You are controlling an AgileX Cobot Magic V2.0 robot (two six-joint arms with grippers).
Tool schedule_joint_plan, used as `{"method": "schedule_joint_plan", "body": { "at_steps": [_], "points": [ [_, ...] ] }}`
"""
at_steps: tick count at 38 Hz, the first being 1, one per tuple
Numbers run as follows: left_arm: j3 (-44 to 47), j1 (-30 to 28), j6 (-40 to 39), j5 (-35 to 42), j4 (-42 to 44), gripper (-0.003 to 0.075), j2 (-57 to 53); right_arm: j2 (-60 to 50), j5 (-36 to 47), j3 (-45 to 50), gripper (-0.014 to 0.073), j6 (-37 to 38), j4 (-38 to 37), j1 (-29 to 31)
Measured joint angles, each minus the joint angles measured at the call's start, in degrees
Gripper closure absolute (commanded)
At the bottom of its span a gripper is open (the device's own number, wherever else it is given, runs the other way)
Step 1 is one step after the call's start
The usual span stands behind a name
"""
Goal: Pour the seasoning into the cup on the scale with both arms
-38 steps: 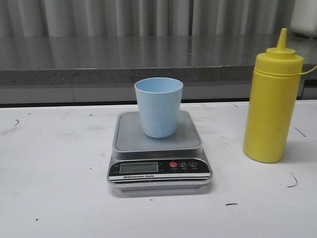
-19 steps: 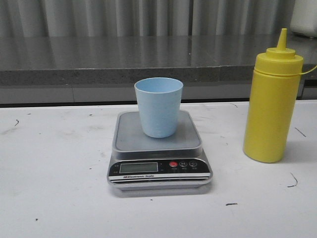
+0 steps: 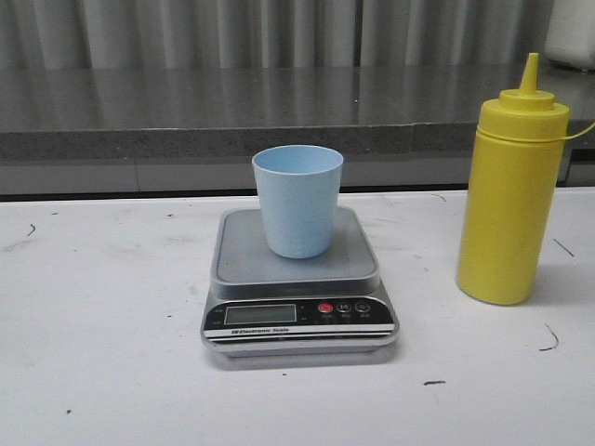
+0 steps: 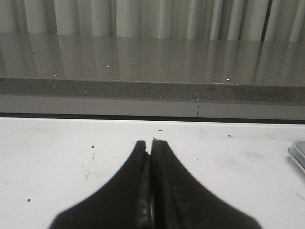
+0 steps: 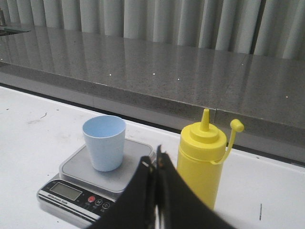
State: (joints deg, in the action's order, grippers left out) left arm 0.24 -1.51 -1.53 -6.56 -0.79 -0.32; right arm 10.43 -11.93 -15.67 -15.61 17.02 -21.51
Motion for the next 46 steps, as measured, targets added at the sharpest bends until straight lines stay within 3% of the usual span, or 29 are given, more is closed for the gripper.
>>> {"method": "schedule_joint_plan", "body": {
  "at_steps": [17,24,36,46],
  "points": [
    [0.0,0.0,0.0,0.0,0.0,0.074,0.0,0.0,0.3,0.0,0.0705,0.0,0.0,0.0],
    [0.0,0.0,0.0,0.0,0.0,0.074,0.0,0.0,0.7,0.6,0.0705,0.8,-3.8,0.8],
    [0.0,0.0,0.0,0.0,0.0,0.074,0.0,-1.9,1.5,7.6,0.0705,15.6,-14.1,13.9],
    [0.0,0.0,0.0,0.0,0.0,0.074,0.0,-9.1,1.5,15.3,0.0705,17.1,-15.2,20.3]
  ]
}}
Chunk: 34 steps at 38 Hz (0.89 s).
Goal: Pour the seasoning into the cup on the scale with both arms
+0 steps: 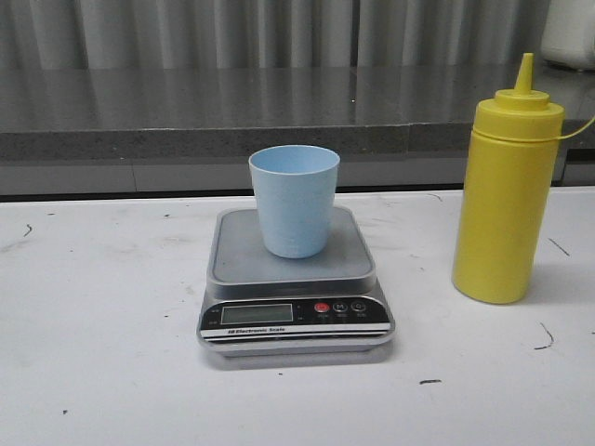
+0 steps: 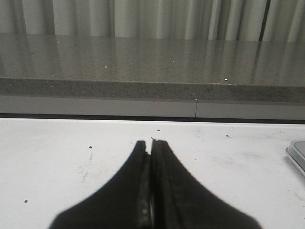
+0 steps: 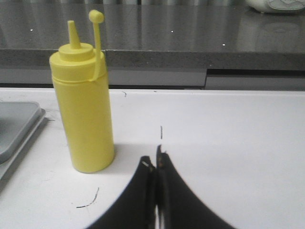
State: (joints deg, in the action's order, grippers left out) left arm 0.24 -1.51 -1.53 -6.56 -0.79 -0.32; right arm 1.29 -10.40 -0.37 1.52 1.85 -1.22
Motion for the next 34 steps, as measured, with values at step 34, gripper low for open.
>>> {"method": "schedule_joint_plan", "body": {
  "at_steps": [34],
  "points": [
    [0.0,0.0,0.0,0.0,0.0,0.074,0.0,-1.8,-1.5,1.9,0.0705,0.2,-0.1,2.5]
  ]
}}
